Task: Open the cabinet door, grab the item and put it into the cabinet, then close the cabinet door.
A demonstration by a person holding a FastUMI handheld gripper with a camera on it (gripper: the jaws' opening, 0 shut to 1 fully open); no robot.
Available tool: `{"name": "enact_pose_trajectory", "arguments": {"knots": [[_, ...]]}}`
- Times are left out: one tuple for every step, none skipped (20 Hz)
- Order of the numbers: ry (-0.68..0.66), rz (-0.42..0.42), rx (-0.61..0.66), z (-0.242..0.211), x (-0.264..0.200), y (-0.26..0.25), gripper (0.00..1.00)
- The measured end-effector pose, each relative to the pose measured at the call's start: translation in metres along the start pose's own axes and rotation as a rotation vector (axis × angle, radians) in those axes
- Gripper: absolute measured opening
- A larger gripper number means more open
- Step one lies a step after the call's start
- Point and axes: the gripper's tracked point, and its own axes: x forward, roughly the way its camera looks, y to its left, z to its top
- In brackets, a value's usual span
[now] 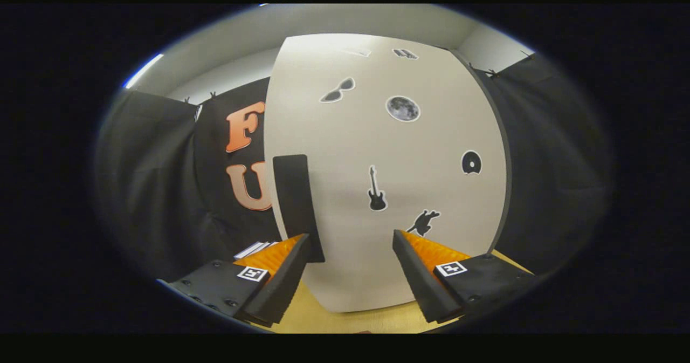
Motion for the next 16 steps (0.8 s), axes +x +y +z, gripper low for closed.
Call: {"name": "enact_pose_trajectory", "arguments": {"knots": [[-0.001,-0.006,-0.007,0.001,0.002,0.001,0.97],[-0.002,-0.01,-0.012,0.001,0.005,0.001,0.98],[-0.003,-0.015,-0.012,0.0,0.008,0.001,0.98],[-0.005,-0.017,-0.011,0.0,0.011,0.001,0.98],[-0.004,-0.02,-0.007,0.0,0.014,0.001,0.98],[-0.002,-0.021,-0.003,-0.001,0.016,0.001,0.98],[-0.002,-0.023,0.0,-0.001,0.017,0.002,0.98],[-0.001,-0.024,0.002,-0.001,0.019,0.002,0.98],[-0.002,-0.028,0.004,-0.001,0.02,0.002,0.98],[-0.003,-0.03,0.005,-0.001,0.021,0.003,0.98],[-0.003,-0.034,0.005,-0.001,0.022,0.002,0.97],[-0.001,-0.037,0.003,-0.001,0.023,0.003,0.97],[0.002,-0.04,0.002,-0.001,0.022,0.003,0.98],[0.007,-0.042,0.004,-0.002,0.021,0.003,0.98],[0.012,-0.041,0.005,-0.002,0.02,0.004,0.98],[0.012,-0.037,0.009,-0.002,0.017,0.005,0.98]]}}
